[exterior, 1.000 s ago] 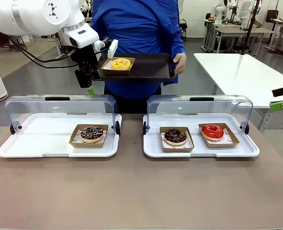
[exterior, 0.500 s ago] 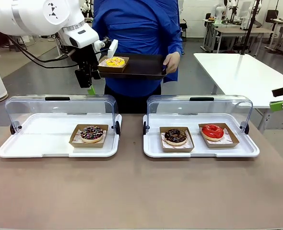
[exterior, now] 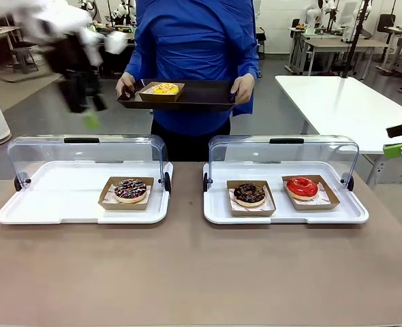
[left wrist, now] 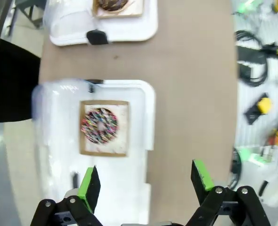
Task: Provide the desired donut to the person.
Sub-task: Pick up and lift the Paper togo box containing the Donut pointed at by the person.
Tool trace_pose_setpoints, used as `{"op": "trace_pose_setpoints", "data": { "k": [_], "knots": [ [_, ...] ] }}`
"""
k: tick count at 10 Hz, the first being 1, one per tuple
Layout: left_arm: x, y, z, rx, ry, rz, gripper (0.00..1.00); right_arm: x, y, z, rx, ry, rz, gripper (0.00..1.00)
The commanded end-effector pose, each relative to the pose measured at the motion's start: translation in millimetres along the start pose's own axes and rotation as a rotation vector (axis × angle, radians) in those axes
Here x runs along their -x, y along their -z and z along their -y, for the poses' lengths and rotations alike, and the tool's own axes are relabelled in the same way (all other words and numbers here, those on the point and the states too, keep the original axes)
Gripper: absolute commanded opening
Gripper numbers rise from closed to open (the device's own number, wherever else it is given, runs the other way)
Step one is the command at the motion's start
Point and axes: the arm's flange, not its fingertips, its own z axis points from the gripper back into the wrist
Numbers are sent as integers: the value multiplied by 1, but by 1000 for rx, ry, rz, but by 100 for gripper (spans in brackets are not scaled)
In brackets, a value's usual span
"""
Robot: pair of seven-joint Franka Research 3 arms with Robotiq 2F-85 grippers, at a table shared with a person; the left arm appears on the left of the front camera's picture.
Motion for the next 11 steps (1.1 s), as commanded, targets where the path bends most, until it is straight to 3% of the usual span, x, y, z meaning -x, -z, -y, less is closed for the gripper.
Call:
{"op": "trace_pose_setpoints", "data": {
  "k": [1, 5, 8, 11],
  "knots": [
    [90, -23, 34, 27, -74, 140, 100, 1, 2, 2, -4, -12, 17, 100],
    [211, -6, 46, -104, -134, 390, 100, 1, 2, 2, -4, -12, 17, 100],
    [269, 16, 54, -202, -226, 524, 100, 1, 2, 2, -4, -12, 17, 100],
    [288, 31, 47, -285, -250, 664, 100, 1, 2, 2, -4, -12, 17, 100]
  ]
}}
